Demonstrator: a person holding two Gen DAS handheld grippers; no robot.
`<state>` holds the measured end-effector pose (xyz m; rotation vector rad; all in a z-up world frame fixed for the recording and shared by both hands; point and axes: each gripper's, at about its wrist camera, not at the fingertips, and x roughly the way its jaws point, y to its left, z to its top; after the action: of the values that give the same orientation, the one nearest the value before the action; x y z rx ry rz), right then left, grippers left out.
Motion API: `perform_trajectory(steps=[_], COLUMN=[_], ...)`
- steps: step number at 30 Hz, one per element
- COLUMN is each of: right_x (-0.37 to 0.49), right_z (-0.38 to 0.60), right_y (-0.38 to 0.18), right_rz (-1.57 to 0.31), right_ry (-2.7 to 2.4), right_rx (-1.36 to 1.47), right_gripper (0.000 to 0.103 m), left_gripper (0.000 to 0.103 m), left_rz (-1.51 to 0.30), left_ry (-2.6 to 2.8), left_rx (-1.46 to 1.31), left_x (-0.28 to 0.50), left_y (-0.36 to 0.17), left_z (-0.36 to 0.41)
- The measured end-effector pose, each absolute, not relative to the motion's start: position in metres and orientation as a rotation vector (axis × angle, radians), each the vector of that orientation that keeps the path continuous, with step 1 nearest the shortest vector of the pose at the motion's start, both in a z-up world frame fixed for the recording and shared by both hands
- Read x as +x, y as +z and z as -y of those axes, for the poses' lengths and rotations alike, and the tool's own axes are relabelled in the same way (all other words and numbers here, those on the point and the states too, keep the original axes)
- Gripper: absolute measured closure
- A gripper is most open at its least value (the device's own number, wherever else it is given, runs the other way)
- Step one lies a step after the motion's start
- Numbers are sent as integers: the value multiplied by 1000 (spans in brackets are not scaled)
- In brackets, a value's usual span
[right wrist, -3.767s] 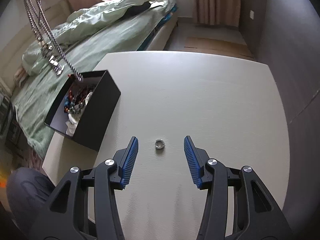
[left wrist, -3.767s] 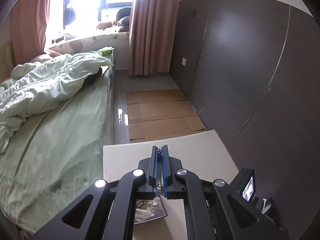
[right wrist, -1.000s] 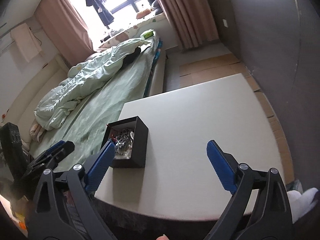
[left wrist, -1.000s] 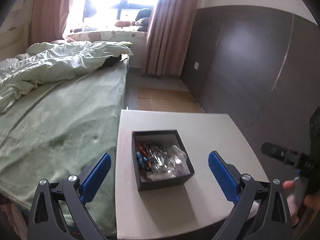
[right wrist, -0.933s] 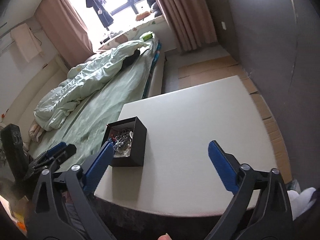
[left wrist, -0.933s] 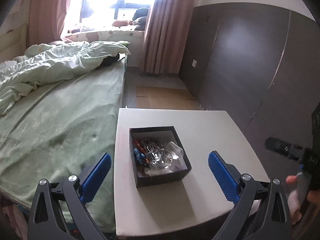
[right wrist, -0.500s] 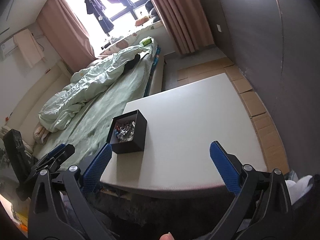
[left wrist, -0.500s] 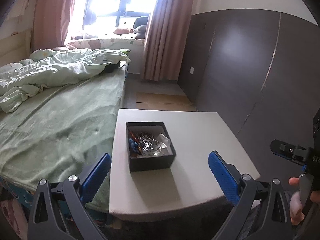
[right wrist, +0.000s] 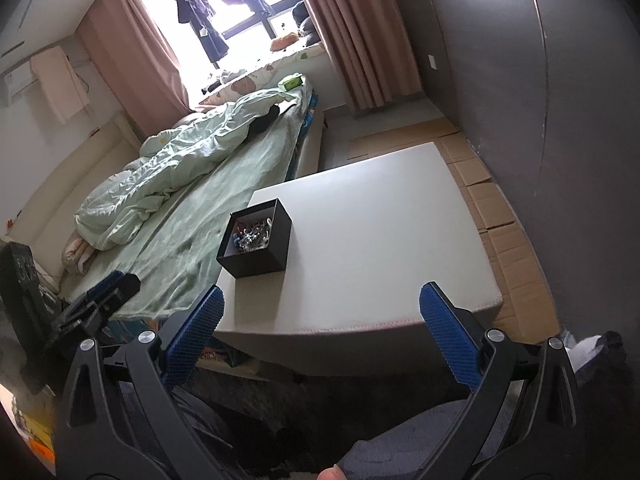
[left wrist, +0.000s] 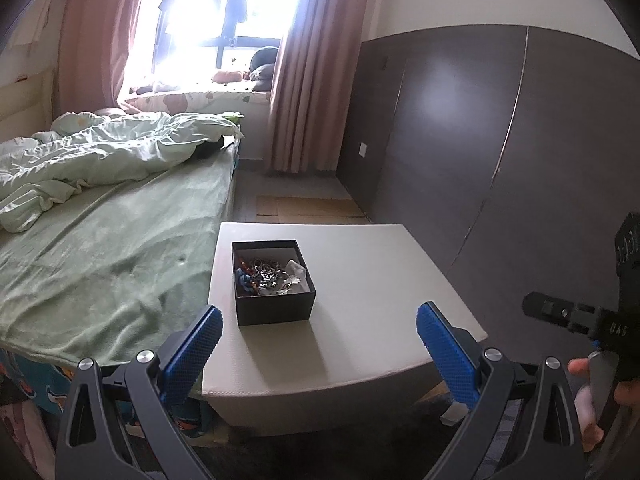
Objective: Organize jewelry
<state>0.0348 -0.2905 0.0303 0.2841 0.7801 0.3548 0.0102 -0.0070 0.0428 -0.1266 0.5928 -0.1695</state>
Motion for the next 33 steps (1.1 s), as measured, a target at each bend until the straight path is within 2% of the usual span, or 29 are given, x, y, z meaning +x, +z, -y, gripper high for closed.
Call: perform_trajectory(steps=[33], right_x=[34], right_z=[278], right_y=[25], right_rz=[-765], right_ry=[303], right_rx=[213], right_gripper=[5], left_gripper=[9], left_rz=[-568], left_ry=[-148], left_rx=[-60], left_x=[11], left_y=[41], left_z=[16])
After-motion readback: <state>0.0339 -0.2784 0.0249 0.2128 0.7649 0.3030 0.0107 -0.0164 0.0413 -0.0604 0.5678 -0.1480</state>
